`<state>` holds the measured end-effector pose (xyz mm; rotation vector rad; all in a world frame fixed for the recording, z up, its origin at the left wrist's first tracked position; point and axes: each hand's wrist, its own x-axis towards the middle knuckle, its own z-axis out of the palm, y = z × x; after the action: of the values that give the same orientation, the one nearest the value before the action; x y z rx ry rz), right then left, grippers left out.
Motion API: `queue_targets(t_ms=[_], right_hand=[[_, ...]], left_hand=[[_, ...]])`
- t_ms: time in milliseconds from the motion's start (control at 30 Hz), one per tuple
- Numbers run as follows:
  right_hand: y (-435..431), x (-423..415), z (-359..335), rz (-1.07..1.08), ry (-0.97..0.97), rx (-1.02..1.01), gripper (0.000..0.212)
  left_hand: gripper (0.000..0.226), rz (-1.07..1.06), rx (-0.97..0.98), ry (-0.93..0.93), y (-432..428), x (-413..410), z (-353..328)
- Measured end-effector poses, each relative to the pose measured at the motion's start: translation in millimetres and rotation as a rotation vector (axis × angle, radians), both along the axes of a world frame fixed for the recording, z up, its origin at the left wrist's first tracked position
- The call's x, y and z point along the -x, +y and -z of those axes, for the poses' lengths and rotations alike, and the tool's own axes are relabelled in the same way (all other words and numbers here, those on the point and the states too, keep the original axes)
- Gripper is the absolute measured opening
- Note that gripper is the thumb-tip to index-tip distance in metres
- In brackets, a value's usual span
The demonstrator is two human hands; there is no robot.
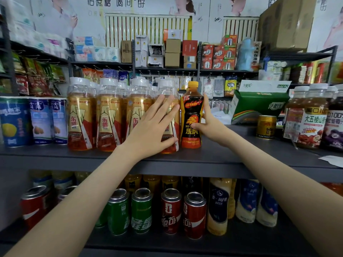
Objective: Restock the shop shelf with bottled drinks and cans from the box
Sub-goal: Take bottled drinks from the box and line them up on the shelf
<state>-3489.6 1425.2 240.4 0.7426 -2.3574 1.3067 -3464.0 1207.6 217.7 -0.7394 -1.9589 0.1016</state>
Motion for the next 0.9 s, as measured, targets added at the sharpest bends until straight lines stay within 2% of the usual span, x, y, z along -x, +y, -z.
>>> queue_targets(t_ms=[167,333,433,500,567,633,767,900], right_hand=[[-2,0,1,0.054,0.012,-0.023,0.097],[-3,-17,14,0.225,0.207,-0.156,0.096],[-11,-40,22,0.316,0.235,-0.174,0.077],[-19,-62,27,0.360,0.292,-0.127,0.056],[-30,-91,35,0.296,0.327,-0.021,0.037],[-44,-122,51,0.171,0.364,-0.002,0.029],[-80,-172,104,-0.069,0.296,-0.053,0.029],[-132,-212,176,-0.291,0.084,-0.207,0.035]], left_hand=[[0.080,0.016,-0.025,0.013,1,2,2],[0.072,0.031,-0.027,-0.012,3,1,5],[0.069,0.064,-0.080,-0.068,6,-14,13],[0.062,0.104,-0.157,-0.106,6,-32,23],[0.053,0.133,-0.273,-0.137,2,-55,37],[0.046,0.112,-0.373,-0.167,-4,-82,56],[0.049,-0.006,-0.479,-0.286,-32,-151,112],[0.053,-0.231,-0.498,-0.505,-86,-239,188]])
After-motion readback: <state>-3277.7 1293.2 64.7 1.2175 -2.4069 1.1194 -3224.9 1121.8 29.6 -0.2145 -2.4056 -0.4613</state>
